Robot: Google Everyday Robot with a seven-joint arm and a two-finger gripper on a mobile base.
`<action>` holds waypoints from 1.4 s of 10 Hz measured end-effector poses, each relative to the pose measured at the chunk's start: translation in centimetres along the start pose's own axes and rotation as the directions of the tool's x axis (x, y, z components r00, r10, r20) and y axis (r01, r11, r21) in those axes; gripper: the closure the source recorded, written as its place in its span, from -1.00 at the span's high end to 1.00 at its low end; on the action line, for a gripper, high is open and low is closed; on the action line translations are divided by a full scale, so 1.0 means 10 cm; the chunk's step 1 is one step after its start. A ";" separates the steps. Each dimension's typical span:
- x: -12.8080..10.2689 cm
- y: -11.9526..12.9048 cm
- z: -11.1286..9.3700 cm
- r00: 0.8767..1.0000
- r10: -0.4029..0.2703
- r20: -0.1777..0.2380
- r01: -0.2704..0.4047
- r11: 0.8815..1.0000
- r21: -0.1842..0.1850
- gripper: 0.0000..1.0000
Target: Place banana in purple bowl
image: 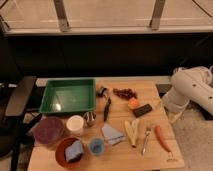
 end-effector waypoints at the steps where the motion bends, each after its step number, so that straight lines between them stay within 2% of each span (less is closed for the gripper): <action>1: 0.00 0.00 0.00 1.000 0.000 0.000 0.000 1.000 0.000 0.20; 12: 0.00 0.00 0.00 1.000 -0.002 -0.003 0.002 1.000 -0.001 0.20; 13: -0.01 0.00 -0.01 1.000 -0.009 -0.010 0.009 1.000 0.000 0.20; 14: -0.07 0.00 0.00 0.998 -0.054 -0.016 0.054 0.999 -0.002 0.20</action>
